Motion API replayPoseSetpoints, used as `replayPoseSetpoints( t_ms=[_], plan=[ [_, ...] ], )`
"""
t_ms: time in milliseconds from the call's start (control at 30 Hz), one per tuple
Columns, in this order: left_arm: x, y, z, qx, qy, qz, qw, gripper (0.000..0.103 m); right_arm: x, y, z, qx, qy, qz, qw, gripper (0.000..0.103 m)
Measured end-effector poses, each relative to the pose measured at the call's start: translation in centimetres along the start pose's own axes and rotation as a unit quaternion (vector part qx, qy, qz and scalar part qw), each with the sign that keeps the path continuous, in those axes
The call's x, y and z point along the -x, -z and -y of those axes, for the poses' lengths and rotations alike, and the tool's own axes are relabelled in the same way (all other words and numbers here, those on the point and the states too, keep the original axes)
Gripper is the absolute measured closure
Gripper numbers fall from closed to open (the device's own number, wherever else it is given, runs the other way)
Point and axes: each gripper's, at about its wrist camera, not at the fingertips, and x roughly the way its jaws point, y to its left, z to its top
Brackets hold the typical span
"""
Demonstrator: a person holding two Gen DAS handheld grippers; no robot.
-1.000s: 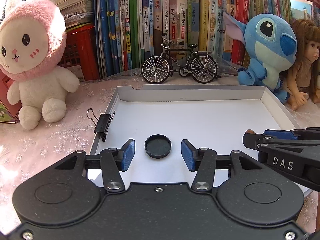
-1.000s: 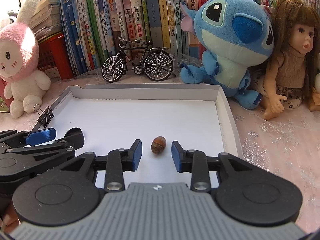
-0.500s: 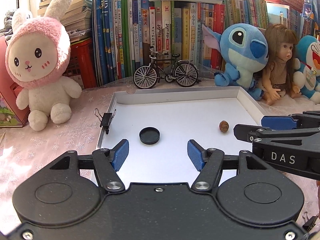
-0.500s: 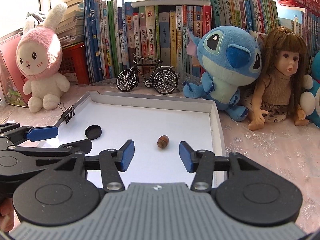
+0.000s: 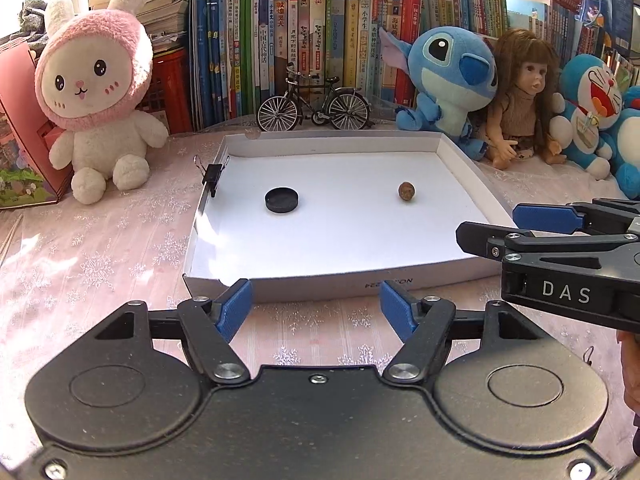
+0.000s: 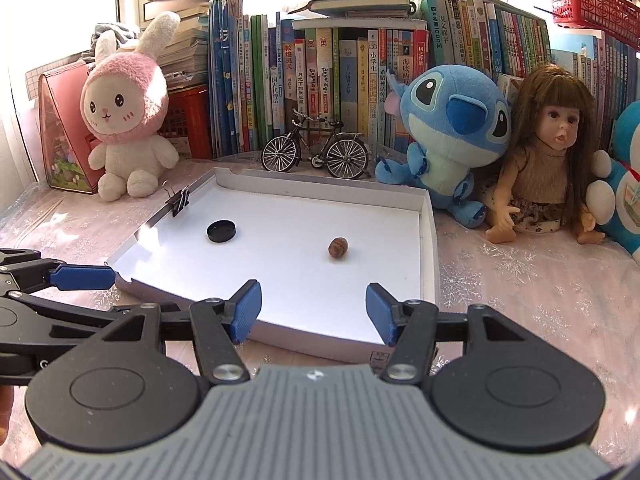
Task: Organize rigid objects
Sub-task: 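Move both open grippers back from the tray toward the remaining objects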
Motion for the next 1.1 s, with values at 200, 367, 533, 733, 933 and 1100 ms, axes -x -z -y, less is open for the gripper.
replayPoseSetpoints(
  t_ms=[200,367,533,733,933,1100],
  plan=[
    [1.5,2.1,0.4,0.000,0.006,-0.011,0.9999,0.033,1.6,1.6,-0.2,0.009,-0.002,-0.003,1.000,0.029],
    [2.5,3.3,0.8,-0.012,0.005,-0.012,0.9998,0.031,2.7,3.0,-0.4,0.016,-0.004,-0.005,1.000,0.028],
    [3.1,4.3,1.1,-0.010,0.011,-0.021,0.9997,0.031,3.4,4.3,-0.6,0.022,-0.011,-0.012,1.000,0.028],
    [3.7,5.7,1.3,-0.011,0.014,-0.028,0.9994,0.031,4.2,5.7,-0.8,0.025,-0.013,-0.016,0.999,0.027],
    [4.4,7.0,1.2,-0.003,0.016,-0.027,0.9995,0.031,5.2,7.1,-0.9,0.031,-0.011,-0.016,0.999,0.027],
    [5.7,8.4,1.6,-0.018,0.019,-0.017,0.9995,0.031,6.1,8.3,-0.9,0.039,-0.009,-0.018,0.999,0.027]
  ],
)
